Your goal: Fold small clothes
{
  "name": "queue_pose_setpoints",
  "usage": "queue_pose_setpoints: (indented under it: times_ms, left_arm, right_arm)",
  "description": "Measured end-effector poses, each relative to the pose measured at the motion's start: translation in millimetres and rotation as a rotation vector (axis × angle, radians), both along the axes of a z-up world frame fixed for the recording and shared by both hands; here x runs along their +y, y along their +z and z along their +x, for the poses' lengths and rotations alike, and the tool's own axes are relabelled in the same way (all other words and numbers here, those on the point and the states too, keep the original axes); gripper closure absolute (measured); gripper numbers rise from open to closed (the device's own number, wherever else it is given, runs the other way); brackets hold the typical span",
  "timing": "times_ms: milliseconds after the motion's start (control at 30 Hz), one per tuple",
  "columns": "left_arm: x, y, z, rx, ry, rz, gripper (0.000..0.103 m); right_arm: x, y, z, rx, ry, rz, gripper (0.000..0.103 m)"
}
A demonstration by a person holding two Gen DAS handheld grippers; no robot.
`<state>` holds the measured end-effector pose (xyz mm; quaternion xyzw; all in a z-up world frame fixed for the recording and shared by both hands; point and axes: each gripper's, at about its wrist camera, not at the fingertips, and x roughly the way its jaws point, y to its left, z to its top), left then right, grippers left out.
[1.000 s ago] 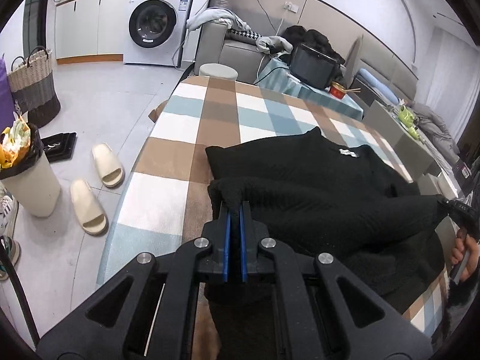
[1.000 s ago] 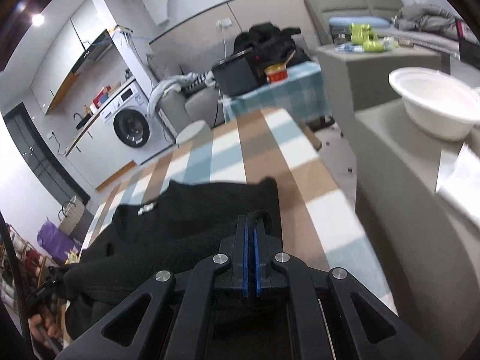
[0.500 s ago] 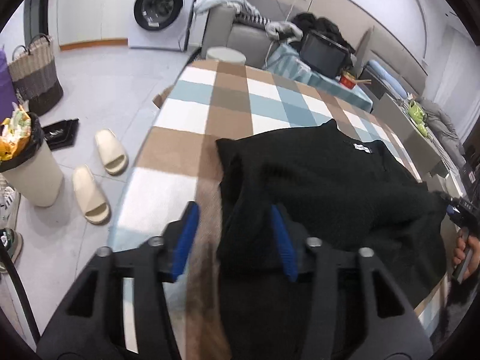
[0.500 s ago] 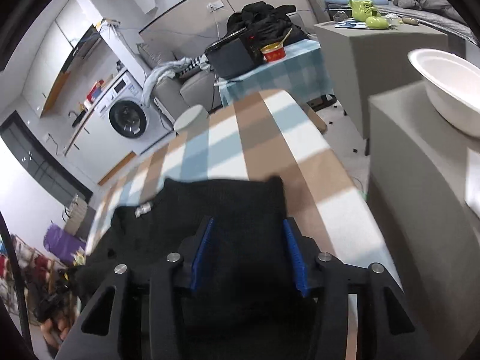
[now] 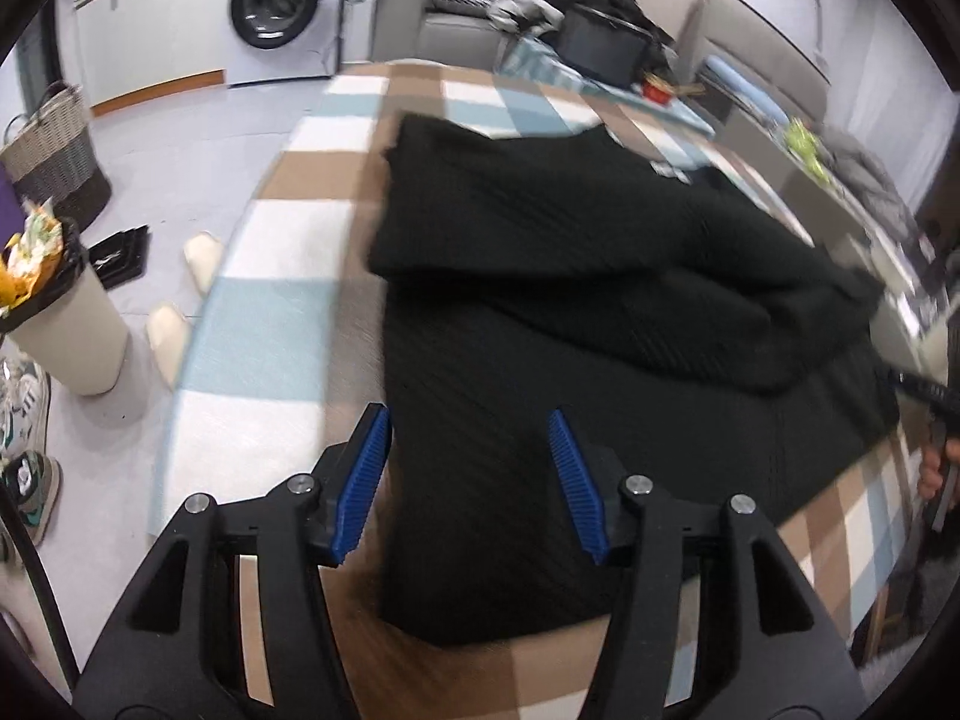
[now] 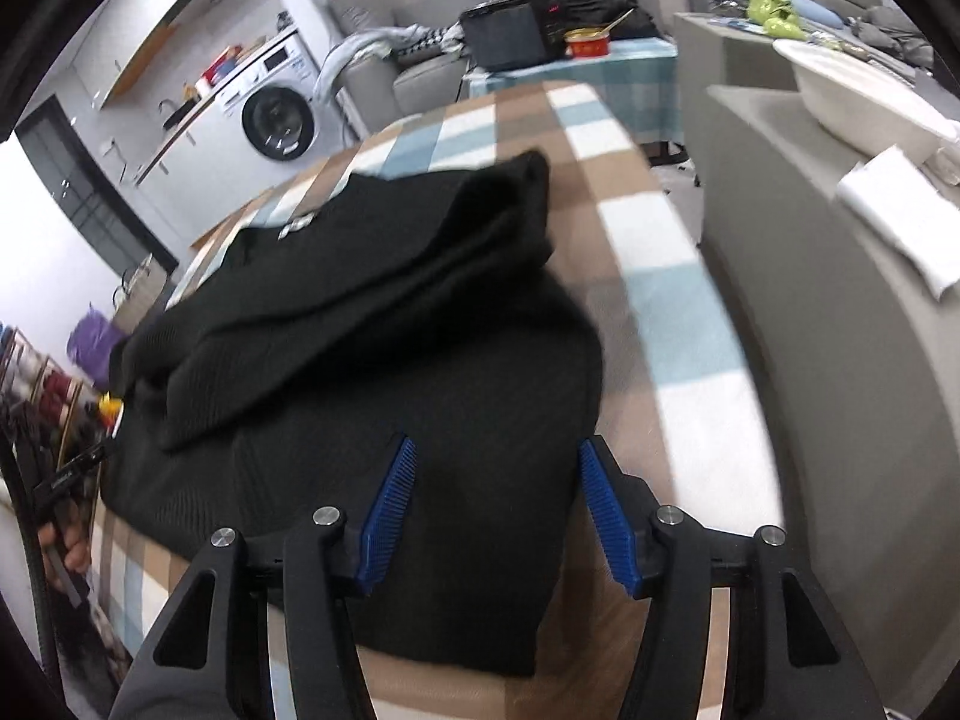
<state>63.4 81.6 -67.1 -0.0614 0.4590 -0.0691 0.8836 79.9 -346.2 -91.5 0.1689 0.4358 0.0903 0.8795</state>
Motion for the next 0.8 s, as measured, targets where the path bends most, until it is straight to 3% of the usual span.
queue_pose_setpoints:
  times_ms: [133, 167, 233, 367, 633, 667, 700, 733, 800]
  left_arm:
    - [-23.0, -5.6, -10.7, -0.013, -0.044, 0.079, 0.054]
    - [-26.6, -5.6, -13.9, -0.03, -0.05, 0.092, 0.057]
    - [-31.3, -3.6, -19.0, -0.04, -0.066, 0.101, 0.077]
    - [-32.5, 1.0, -26.4, -0.06, -0.077, 0.147, 0.083]
    - [-23.0, 9.5, -33.6, -0.07, -0.056, 0.112, 0.086]
    - [-22.8, 9.7, -33.5, -0.069, -0.057, 0.11, 0.086]
    - [-22.3, 10.0, -34.1, -0.07, -0.059, 0.111, 0.087]
    - [-19.9, 10.6, -34.1, -0.071, -0.061, 0.112, 0.087]
    - [-17.4, 13.4, -36.5, -0.076, -0.066, 0.114, 0.087]
  right_arm:
    - [13.2, -1.6, -5.5, -0.024, 0.021, -0.046, 0.045]
    - [15.9, -1.8, -6.7, -0.031, 0.026, -0.059, 0.045]
    - [20.3, -2.8, -8.4, -0.038, 0.04, -0.089, 0.045]
    - [28.8, -1.5, -12.1, -0.044, 0.06, -0.182, 0.05]
    - [1.3, 1.5, -32.8, -0.026, 0.027, -0.058, 0.051]
    - [2.8, 1.1, -33.6, -0.033, 0.03, -0.067, 0.055]
    - [5.5, 0.8, -34.0, -0.042, 0.046, -0.073, 0.073]
    - [8.6, 1.4, -34.1, -0.055, 0.062, -0.061, 0.084]
    - [10.1, 7.7, -37.6, -0.097, 0.06, -0.072, 0.088]
